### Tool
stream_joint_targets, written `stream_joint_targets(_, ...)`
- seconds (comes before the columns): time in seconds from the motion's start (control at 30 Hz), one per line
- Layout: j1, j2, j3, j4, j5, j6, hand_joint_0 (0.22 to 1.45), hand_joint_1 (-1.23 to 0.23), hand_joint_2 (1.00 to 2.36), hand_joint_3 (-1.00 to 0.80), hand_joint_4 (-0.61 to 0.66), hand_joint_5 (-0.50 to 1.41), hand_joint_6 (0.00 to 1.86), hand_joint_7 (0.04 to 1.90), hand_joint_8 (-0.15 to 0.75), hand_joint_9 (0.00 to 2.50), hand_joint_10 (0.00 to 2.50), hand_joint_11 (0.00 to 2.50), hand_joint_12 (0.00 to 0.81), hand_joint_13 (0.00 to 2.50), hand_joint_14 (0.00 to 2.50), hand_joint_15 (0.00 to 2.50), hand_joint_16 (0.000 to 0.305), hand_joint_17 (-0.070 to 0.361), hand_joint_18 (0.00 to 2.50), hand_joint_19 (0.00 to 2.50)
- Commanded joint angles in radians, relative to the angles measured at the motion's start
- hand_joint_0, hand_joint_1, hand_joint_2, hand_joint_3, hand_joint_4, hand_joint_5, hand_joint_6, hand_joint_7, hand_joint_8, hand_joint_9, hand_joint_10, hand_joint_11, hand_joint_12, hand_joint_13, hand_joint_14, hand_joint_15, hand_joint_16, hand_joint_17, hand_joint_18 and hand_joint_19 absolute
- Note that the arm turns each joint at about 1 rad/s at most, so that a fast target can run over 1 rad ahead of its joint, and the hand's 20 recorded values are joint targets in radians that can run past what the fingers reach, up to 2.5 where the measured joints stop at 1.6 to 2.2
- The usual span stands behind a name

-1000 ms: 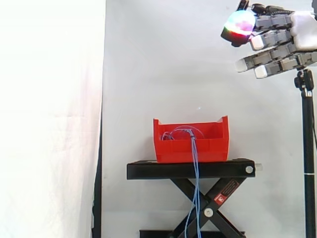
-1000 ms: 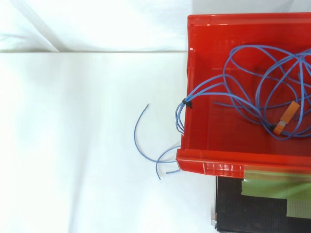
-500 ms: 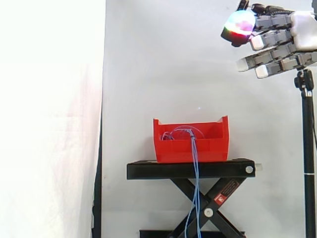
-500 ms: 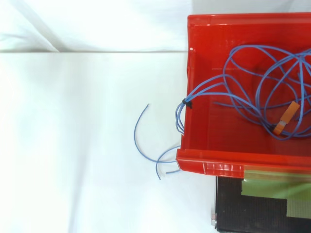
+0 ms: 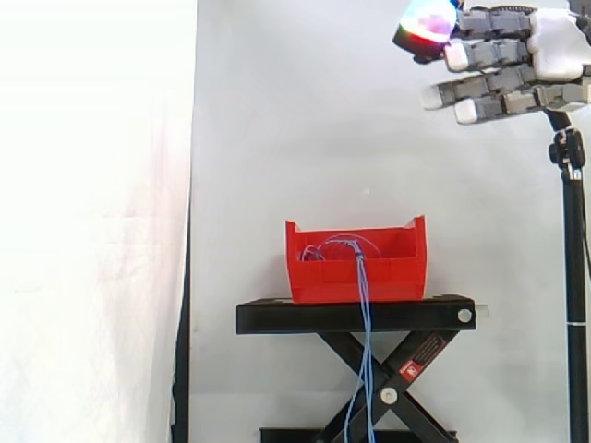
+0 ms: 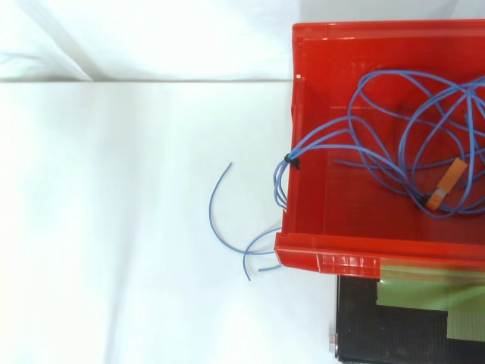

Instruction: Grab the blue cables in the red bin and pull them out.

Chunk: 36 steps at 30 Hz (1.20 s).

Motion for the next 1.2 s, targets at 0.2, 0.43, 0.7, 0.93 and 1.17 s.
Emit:
stream_joint_targets(0.2,0.001,-0.044,-0.001,0.054,0.041,-0.102,0.74,-0.86,1.00,-1.00,0.17,0.35,0.01,0.28,0.260,0.50,0.01,0.34,0.365,0.17,0.01,0.13,0.060,0.136,0.16,0.36)
stream_joint_targets(0.43,-0.001,-0.084,0.000,0.109,0.045,-0.225,0.75,-0.87,1.00,-1.00,0.18,0.36,0.01,0.28,0.258,0.52,0.01,0.33,0.364,0.20,0.01,0.13,0.060,0.135,0.19,0.36)
stream_joint_targets(0.7,0.002,-0.110,-0.001,0.175,0.094,-0.326,0.75,-0.90,1.00,-1.00,0.23,0.42,0.01,0.51,0.259,0.56,0.02,0.46,0.363,0.36,0.01,0.23,0.060,0.134,0.34,0.44)
stream_joint_targets(0.93,0.016,-0.127,0.000,0.167,0.093,-0.584,0.69,-0.98,1.00,-1.00,0.26,0.39,0.01,0.55,0.266,0.63,0.02,0.68,0.383,0.75,0.02,0.61,0.060,0.136,0.73,0.81)
stream_joint_targets(1.17,0.027,-0.125,-0.001,0.126,0.048,-0.816,0.70,-1.00,1.00,-1.00,0.25,0.38,0.01,0.52,0.262,0.64,0.02,0.68,0.382,0.79,0.02,0.66,0.059,0.133,0.75,0.83)
